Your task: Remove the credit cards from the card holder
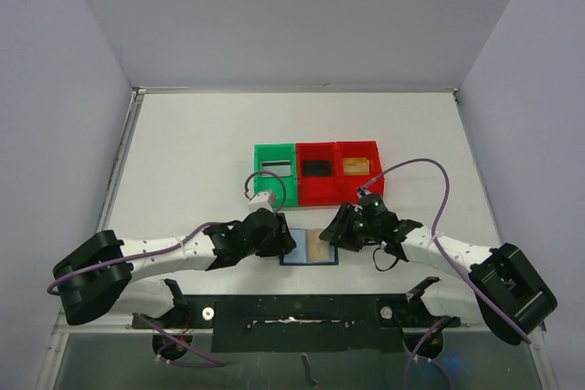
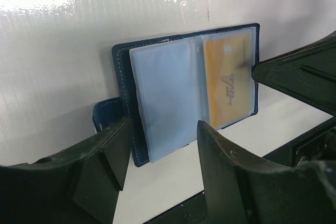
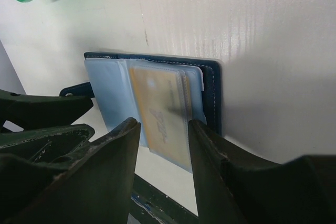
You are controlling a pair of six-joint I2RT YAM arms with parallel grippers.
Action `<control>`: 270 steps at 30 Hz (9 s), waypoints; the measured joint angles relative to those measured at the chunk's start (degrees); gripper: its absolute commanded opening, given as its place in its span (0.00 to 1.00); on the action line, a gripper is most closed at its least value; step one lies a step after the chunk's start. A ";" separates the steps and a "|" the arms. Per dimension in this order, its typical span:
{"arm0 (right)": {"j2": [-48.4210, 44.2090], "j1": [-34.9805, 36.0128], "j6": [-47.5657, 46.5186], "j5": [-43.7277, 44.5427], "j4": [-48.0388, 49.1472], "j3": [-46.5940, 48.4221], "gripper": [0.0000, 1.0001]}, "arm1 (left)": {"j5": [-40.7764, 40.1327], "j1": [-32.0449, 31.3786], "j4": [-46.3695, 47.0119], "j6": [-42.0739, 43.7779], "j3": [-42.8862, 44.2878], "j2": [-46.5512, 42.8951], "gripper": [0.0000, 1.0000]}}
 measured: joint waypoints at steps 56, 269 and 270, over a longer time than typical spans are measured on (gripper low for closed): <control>3.76 3.30 -0.55 -7.93 5.20 4.98 0.30 | 1.84 0.00 -2.19 0.61 0.04 1.73 0.28; 13.07 15.61 -3.78 18.03 -17.38 17.73 0.19 | 8.31 3.04 -0.37 1.99 3.72 6.43 0.16; 12.74 15.47 -3.76 17.94 -17.35 17.62 0.21 | 8.72 3.10 -0.37 1.97 3.72 7.32 0.15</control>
